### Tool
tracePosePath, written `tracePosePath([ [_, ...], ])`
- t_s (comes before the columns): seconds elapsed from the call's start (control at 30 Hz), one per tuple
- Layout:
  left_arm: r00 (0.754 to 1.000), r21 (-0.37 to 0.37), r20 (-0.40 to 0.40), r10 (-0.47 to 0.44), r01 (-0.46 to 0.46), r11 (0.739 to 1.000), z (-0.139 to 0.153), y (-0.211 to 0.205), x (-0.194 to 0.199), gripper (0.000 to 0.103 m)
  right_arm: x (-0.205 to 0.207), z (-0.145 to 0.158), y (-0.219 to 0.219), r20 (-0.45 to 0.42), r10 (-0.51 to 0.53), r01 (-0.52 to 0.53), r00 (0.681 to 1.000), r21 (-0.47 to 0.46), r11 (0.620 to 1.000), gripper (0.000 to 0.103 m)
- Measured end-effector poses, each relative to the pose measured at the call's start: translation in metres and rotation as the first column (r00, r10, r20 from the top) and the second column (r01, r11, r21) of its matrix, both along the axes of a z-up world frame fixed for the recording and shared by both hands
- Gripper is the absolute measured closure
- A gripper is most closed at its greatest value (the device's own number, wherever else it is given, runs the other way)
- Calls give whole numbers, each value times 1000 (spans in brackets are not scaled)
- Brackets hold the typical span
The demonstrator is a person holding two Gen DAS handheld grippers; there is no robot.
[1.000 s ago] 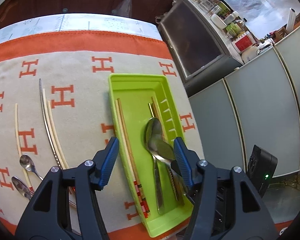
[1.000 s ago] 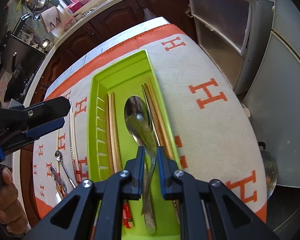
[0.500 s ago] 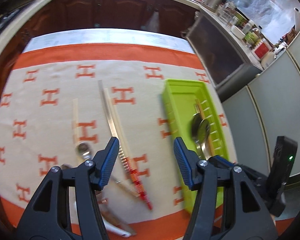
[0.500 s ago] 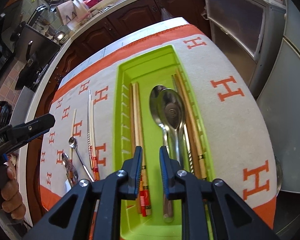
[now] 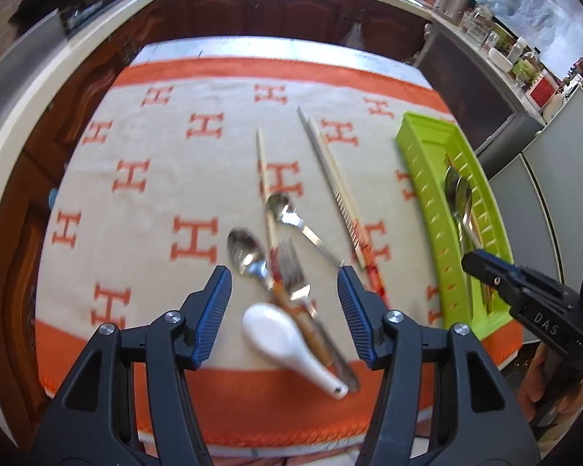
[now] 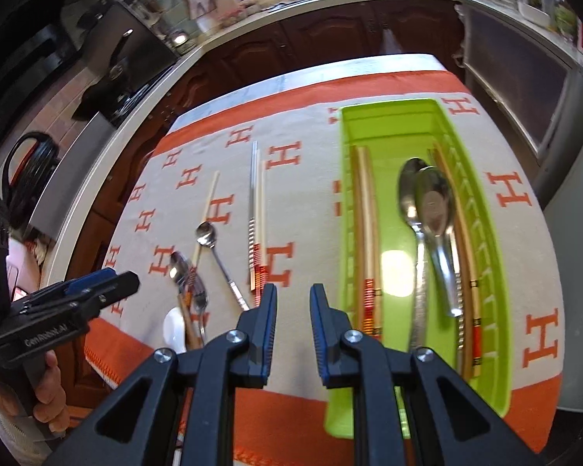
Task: Organize utensils
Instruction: 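Withdraw both open grippers from the tray toward the remaining utensils, then grasp the white ceramic spoon with the left gripper while the right gripper grasps a wooden-handled spoon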
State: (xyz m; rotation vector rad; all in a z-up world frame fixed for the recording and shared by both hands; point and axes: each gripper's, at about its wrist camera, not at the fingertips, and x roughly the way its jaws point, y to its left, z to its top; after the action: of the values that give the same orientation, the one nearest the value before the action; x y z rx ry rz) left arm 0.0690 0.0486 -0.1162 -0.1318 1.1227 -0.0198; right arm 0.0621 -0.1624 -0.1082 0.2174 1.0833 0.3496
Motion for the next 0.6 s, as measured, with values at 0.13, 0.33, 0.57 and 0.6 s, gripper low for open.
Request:
tracePosePath([
  [0.13, 998, -79, -65, 26, -31, 996, -19, 15, -13, 49, -6, -3, 16, 0, 40, -40, 999, -1, 999, 86],
  [0.33, 989, -246, -140, 47, -80, 966, -47, 33, -28, 49, -12, -14, 32, -24, 73, -73, 997, -16, 997, 86],
  [0.57, 980, -430, -198, 2, -89, 899, -76, 38, -36, 49, -21, -23, 43, -41, 90, -91, 995, -11, 996, 86],
  [0.6, 979, -454, -206, -3, -93, 886, -81, 37, -37, 49, -23, -24, 44, -43, 93, -93, 995, -13, 996, 86],
])
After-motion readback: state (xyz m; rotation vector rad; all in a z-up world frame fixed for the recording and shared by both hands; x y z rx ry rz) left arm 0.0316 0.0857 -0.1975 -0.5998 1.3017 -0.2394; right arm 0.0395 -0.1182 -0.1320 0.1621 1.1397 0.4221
